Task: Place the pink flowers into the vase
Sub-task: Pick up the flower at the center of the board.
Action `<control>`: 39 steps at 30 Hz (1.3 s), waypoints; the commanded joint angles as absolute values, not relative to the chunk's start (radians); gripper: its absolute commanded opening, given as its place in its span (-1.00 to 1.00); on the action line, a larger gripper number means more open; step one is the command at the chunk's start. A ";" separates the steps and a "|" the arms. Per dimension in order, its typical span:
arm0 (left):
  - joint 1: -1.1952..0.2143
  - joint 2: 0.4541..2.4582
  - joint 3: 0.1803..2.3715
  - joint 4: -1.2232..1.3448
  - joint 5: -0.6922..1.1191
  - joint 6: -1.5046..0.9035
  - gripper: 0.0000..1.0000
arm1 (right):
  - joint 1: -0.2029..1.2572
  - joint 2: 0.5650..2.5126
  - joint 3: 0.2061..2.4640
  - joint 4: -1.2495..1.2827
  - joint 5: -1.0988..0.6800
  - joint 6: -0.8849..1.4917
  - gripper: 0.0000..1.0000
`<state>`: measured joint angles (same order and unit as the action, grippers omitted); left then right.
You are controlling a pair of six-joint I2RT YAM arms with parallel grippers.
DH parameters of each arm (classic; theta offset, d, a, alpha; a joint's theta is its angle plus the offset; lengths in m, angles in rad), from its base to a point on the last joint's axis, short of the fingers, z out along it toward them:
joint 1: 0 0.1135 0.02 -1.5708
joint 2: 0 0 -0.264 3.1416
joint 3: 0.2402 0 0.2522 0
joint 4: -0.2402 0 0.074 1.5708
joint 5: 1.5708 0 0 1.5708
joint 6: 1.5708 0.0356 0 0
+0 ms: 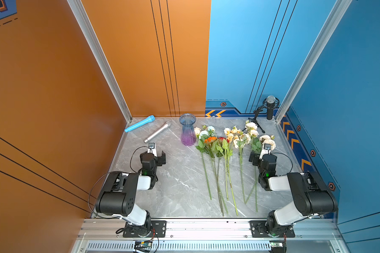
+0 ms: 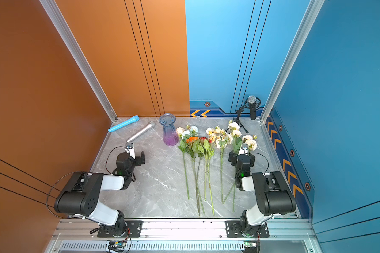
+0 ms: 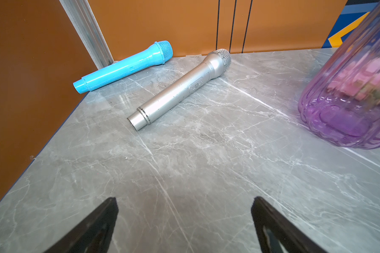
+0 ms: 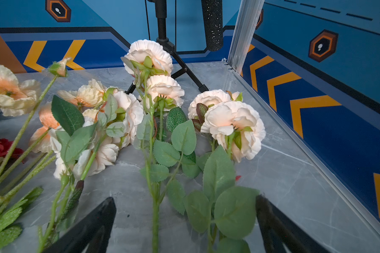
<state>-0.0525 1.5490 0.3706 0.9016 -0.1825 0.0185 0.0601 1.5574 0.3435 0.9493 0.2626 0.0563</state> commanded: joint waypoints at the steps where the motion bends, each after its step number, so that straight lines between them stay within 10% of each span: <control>1: -0.043 1.557 0.382 0.907 -0.171 0.009 0.96 | 0.057 1.543 0.362 0.925 0.250 0.069 1.00; 20: -0.067 1.145 0.266 0.857 -0.207 0.022 0.96 | 0.097 1.307 0.410 0.663 0.288 0.028 1.00; 39: -0.316 1.127 0.864 -0.196 -0.122 -0.107 0.96 | 0.309 1.204 0.858 -0.265 0.534 0.224 1.00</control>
<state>-0.2703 1.1332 0.8181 0.0059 -0.1562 -0.0803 0.2771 1.1728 0.8009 -0.0280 0.4694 0.1322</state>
